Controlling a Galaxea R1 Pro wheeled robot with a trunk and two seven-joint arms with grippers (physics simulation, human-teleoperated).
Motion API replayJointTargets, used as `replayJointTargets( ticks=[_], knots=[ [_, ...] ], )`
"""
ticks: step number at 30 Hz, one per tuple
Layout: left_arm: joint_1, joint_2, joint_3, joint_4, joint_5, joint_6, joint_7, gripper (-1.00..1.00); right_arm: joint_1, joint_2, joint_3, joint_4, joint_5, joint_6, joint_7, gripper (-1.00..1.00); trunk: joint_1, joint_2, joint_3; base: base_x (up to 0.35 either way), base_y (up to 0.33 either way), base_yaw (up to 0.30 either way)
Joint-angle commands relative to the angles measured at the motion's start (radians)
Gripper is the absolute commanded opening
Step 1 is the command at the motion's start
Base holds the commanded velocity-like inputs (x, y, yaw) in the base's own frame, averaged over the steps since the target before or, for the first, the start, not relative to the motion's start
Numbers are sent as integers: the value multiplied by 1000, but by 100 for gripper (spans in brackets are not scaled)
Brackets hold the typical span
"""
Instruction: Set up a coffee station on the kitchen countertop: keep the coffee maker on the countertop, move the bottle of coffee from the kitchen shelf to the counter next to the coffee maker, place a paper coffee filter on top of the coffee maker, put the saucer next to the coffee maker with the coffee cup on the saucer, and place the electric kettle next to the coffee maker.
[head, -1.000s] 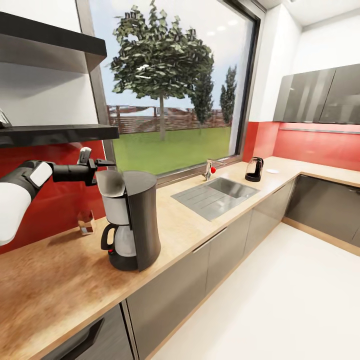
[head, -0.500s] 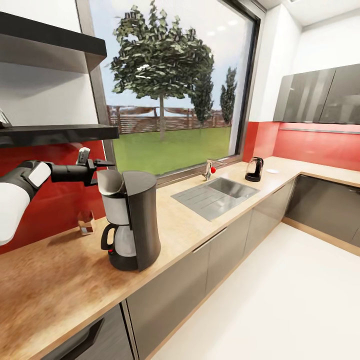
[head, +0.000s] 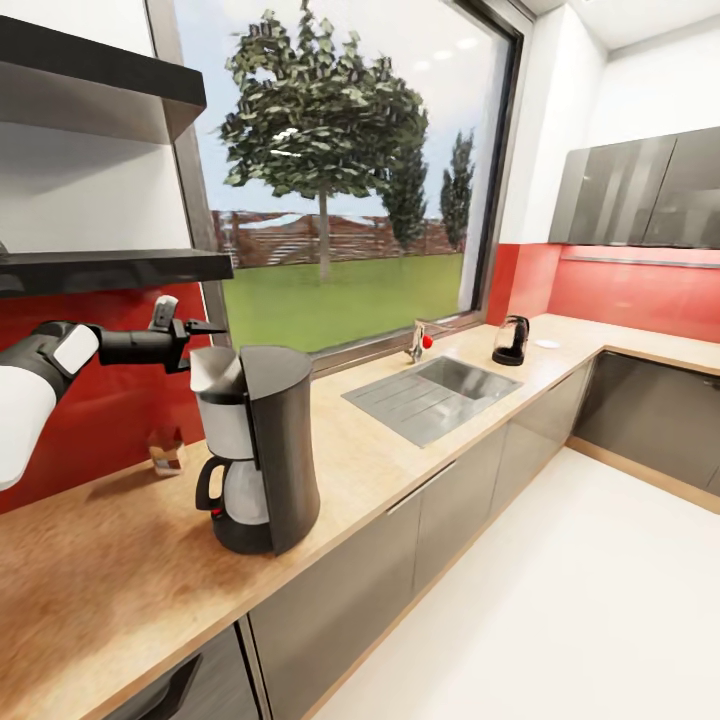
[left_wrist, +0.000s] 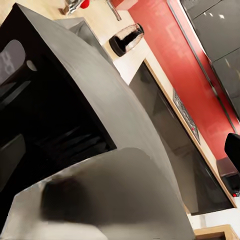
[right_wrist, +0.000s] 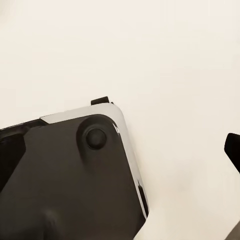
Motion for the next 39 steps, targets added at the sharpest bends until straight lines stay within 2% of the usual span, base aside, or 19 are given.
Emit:
replayJointTargets(
  ticks=[1, 7, 12, 13, 24, 29, 30, 32, 35, 39],
  knots=[
    [0, 1, -2, 0, 8, 6, 2, 100, 0, 0, -1, 1, -8, -4, 1, 100, 0, -1, 0, 1, 0, 0],
    [0, 4, -1, 0, 7, 6, 2, 100, 0, 0, -1, 1, -8, -4, 1, 100, 0, -1, 0, 0, 0, 0],
    [0, 21, -2, 0, 8, 6, 2, 100, 0, 0, -1, 1, -8, -4, 1, 100, 0, -1, 0, -56, 15, 0],
    [0, 32, -3, 0, 8, 6, 2, 100, 0, 0, -1, 1, -8, -4, 1, 100, 0, -1, 0, -277, 118, 0],
    [1, 39, -6, 2, 7, 3, 3, 100, 0, 0, -1, 2, -8, -4, 0, 100, 0, -1, 0, -304, 118, 0],
    [17, 77, -7, 2, 7, -4, 3, 100, 0, 0, -1, 2, -8, -4, 0, 100, 0, -1, 0, -166, 16, 0],
    [23, 93, -7, 1, 6, -7, 4, 100, 0, 0, -1, 2, -8, -4, 0, 100, 0, -1, 0, -24, 2, 0],
    [51, 106, -8, -2, 6, -11, 4, 100, 0, 0, -1, 2, -8, -4, 0, 100, 0, -1, 0, -12, 1, 0],
    [97, 112, -9, -22, 0, -25, 4, 100, 0, 0, -1, 2, -8, -4, 0, 100, 0, -1, 0, -4, 0, 0],
    [179, 116, -9, -92, -18, -44, 3, 100, 0, 0, -1, 2, -8, -5, 0, 100, 0, -1, 0, -1, 0, 0]
  ],
)
